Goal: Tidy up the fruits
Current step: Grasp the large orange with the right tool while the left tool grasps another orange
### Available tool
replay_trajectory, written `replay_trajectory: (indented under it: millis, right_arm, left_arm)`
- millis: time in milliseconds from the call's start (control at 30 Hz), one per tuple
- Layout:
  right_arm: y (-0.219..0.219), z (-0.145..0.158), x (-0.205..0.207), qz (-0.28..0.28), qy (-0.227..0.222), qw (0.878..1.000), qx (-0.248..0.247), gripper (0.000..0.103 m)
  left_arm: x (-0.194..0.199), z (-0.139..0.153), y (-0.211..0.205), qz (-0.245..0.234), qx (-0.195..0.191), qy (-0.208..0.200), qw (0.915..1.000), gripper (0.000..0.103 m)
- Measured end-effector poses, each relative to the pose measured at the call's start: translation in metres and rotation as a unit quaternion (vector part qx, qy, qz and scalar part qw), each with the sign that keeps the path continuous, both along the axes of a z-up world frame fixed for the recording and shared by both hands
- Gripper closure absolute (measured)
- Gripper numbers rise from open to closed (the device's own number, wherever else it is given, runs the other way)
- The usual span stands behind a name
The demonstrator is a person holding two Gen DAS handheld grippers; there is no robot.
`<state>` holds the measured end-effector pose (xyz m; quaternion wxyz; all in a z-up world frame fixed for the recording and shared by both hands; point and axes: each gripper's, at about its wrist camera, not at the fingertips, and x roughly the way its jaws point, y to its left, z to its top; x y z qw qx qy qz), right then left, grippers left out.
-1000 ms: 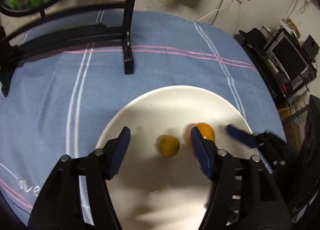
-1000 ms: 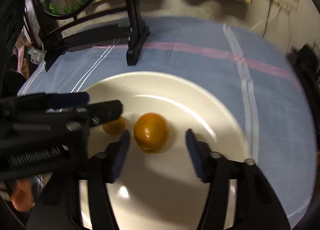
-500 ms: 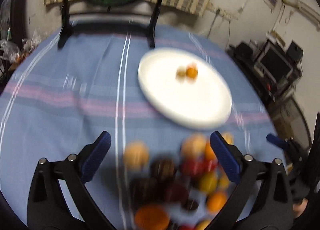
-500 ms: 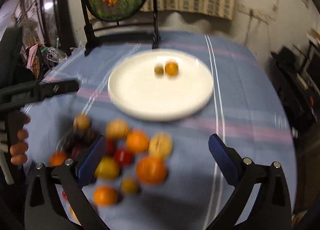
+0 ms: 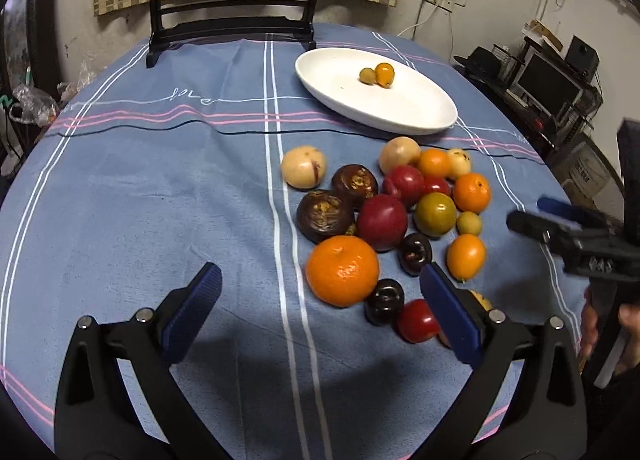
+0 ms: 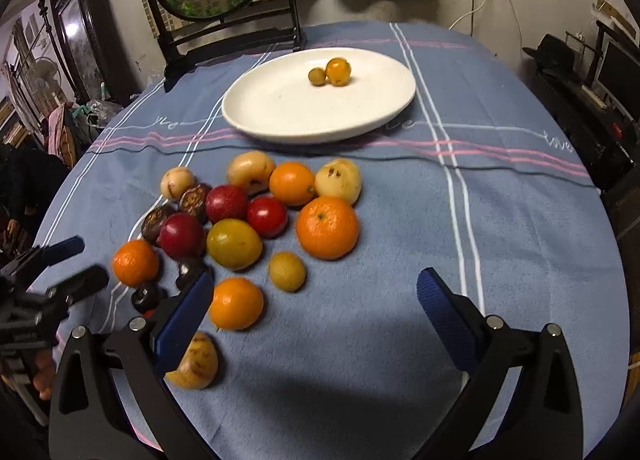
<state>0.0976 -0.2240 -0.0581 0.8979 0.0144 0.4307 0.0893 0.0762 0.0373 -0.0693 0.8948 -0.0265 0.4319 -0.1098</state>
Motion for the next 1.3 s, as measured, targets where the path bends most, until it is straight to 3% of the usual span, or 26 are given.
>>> replay_trajectory:
  millis: [33,133,267,333,367,400,600,733,900,967,1033,1233,1300]
  right_arm:
    - [-0.001,-0.001,0.003,-0.013,-0.007,1.000,-0.014,0.001]
    - [-0.005,-0.006,0.016,-0.013,0.007,1.000,-0.005,0.023]
    - [0.001,-0.022,0.035,-0.003,0.029,1.000,-0.007,0.027]
    - [0.005,-0.035,0.048,0.009,0.053,0.999,0.004,0.040]
    - [0.005,-0.041,0.053,0.018,0.062,0.998,0.021,0.059]
    - [0.002,-0.043,0.056,0.022,0.062,0.997,0.047,0.059]
    - [-0.011,-0.023,0.037,0.007,0.039,0.996,0.074,0.060]
    - [-0.020,-0.008,0.015,0.000,0.022,0.997,0.073,0.059]
    - [-0.018,-0.005,0.001,0.007,0.021,0.996,0.083,0.059]
    - [-0.018,-0.004,-0.003,0.011,0.019,0.996,0.087,0.059]
    - [-0.018,-0.001,-0.006,0.012,0.015,0.996,0.088,0.059]
    - [-0.014,-0.001,-0.009,0.020,0.017,0.995,0.094,0.059]
    - [-0.013,-0.001,-0.010,0.022,0.017,0.995,0.095,0.059]
  left_arm:
    - [-0.002,0.000,0.000,-0.001,0.003,-0.001,1.0000,0.002]
    - [-0.002,-0.001,-0.002,-0.005,0.003,0.001,1.0000,0.002]
    - [-0.004,-0.001,-0.003,-0.010,0.001,0.003,0.9999,0.002]
    - [-0.002,-0.002,-0.002,-0.009,0.000,0.005,0.9999,0.002]
    - [-0.001,-0.002,-0.001,-0.007,-0.001,0.007,0.9999,0.002]
    - [-0.001,-0.002,-0.002,-0.006,-0.001,0.009,0.9999,0.002]
    - [0.002,-0.003,-0.002,-0.006,-0.002,0.017,0.9998,0.002]
    - [0.000,-0.006,-0.010,-0.024,0.001,0.021,0.9995,0.002]
    - [0.011,-0.018,-0.012,-0.012,-0.006,0.040,0.9991,0.003]
    - [0.017,-0.022,-0.010,-0.005,-0.013,0.048,0.9988,0.010]
    - [0.021,-0.024,-0.010,-0.007,-0.019,0.055,0.9983,0.029]
    - [0.030,-0.033,-0.013,-0.018,-0.044,0.076,0.9959,0.029]
    - [0.030,-0.034,-0.015,-0.019,-0.048,0.072,0.9960,0.038]
